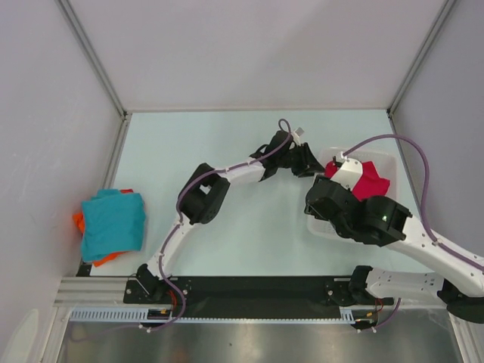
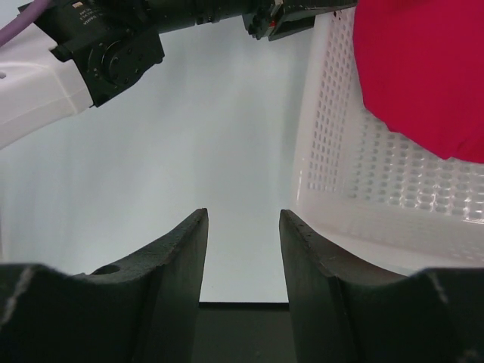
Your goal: Fold and stack the t-shirts
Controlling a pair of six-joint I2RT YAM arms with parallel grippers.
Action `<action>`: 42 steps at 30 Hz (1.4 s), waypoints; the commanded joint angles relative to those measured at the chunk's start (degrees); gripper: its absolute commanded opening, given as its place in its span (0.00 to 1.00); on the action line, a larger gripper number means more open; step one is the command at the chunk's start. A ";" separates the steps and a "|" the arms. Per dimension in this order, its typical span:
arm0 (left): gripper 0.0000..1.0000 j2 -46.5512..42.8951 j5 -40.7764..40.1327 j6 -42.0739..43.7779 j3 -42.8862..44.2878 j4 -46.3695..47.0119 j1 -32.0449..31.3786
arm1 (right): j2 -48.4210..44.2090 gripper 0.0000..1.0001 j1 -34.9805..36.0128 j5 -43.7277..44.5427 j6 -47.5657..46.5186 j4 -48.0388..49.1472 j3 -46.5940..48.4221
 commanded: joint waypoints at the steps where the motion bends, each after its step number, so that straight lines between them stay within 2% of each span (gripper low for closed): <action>1: 0.51 0.39 0.00 3.09 2.50 0.56 0.25 | -2.03 0.48 -0.32 3.26 3.33 -3.95 1.42; 3: 0.61 -0.23 -0.18 3.71 1.72 0.30 0.42 | -2.65 0.48 -0.32 3.00 3.59 -3.95 0.72; 4: 0.71 -1.01 -0.53 3.97 1.36 0.21 0.42 | -2.65 0.48 -0.32 3.09 3.60 -3.78 0.63; 5: 0.73 -1.46 -0.62 4.23 0.92 0.21 0.60 | -2.48 0.48 -0.32 2.91 3.60 -3.60 0.54; 6: 0.80 -1.90 -0.79 4.59 -0.04 0.21 0.60 | -2.30 0.48 -0.32 2.56 3.60 -3.43 0.37; 8: 0.84 -3.21 -1.15 5.03 -1.01 0.29 0.86 | -1.87 0.48 -0.41 2.30 3.69 -3.25 0.37; 9: 0.96 -3.74 -1.32 5.29 -2.23 0.29 0.95 | -1.78 0.48 -0.32 1.86 3.69 -3.07 0.28; 10: 0.97 -5.22 -1.76 5.47 -2.94 0.29 1.04 | -1.60 0.48 -0.32 1.51 3.69 -2.90 0.19; 15: 0.99 -14.18 -6.50 8.01 -12.58 0.38 2.88 | -1.25 0.48 -0.15 0.19 4.12 -2.37 -0.60; 19: 1.00 -28.92 -10.11 9.68 -22.80 3.18 6.48 | -1.51 0.51 -0.32 -1.48 3.34 -0.09 -4.36; 26: 1.00 -45.38 -7.65 13.81 -29.30 -1.72 14.12 | 1.91 0.54 -1.64 -9.46 -0.27 9.49 -12.01; 30: 1.00 -58.20 -9.58 16.97 -39.39 -3.65 15.98 | 5.87 0.56 -2.17 -14.83 -0.45 15.45 -16.76; 35: 1.00 -66.93 -9.23 19.09 -48.11 -4.80 18.00 | 8.24 0.56 -2.26 -16.78 0.87 20.30 -22.83; 39: 1.00 -71.59 -8.09 19.09 -55.75 -2.79 18.35 | 9.39 0.56 -2.26 -15.20 1.31 18.30 -22.14; 42: 1.00 -71.86 -6.25 17.69 -59.18 -0.07 18.35 | 9.30 0.56 -2.43 -13.53 1.14 16.44 -20.64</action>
